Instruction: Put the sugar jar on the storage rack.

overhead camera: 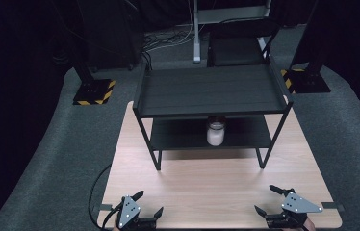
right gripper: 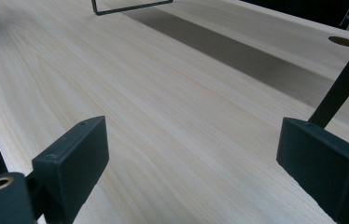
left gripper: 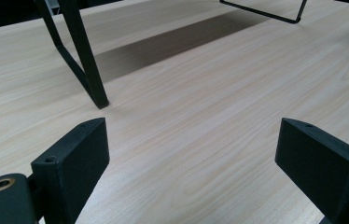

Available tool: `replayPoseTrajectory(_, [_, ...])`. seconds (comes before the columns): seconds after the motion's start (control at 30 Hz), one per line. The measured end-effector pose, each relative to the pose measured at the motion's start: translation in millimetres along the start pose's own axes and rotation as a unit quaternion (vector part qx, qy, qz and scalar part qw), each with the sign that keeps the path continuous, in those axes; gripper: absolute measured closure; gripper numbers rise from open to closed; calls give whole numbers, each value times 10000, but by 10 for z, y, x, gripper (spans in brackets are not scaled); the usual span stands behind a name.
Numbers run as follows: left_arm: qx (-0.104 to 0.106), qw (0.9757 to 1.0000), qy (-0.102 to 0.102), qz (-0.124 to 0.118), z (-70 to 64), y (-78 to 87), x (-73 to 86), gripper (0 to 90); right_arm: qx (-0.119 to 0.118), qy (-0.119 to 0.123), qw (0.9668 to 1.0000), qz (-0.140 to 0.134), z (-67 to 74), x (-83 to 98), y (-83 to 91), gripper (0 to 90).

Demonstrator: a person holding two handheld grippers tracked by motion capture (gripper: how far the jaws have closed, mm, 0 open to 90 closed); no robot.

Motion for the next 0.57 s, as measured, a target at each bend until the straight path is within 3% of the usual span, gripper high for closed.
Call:
replayPoseTrajectory(0.4, [2, 10000, 2, 4, 2, -6, -1, 97, 23, -4, 10000, 10, -4, 2, -3, 78])
replayPoseTrajectory(0.5, [4, 10000, 2, 8, 2, -10, -3, 98, 188, 27, 9998, 77, 8, -4, -14, 64])
replayPoseTrajectory(0.57, [16, 10000, 11, 16, 1, -12, -4, 97, 296, -112, 9995, 98, -8, 9, -35, 46])
Point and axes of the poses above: each handheld gripper's, and its own axes: y roughly backward along the jaws, x roughly out of its underside, z roughly to its left, the point moved 1 cm from there along -y, roughly forward along the jaws, and after that the axes turned 7 degrees about z, right-handed, at the moved point
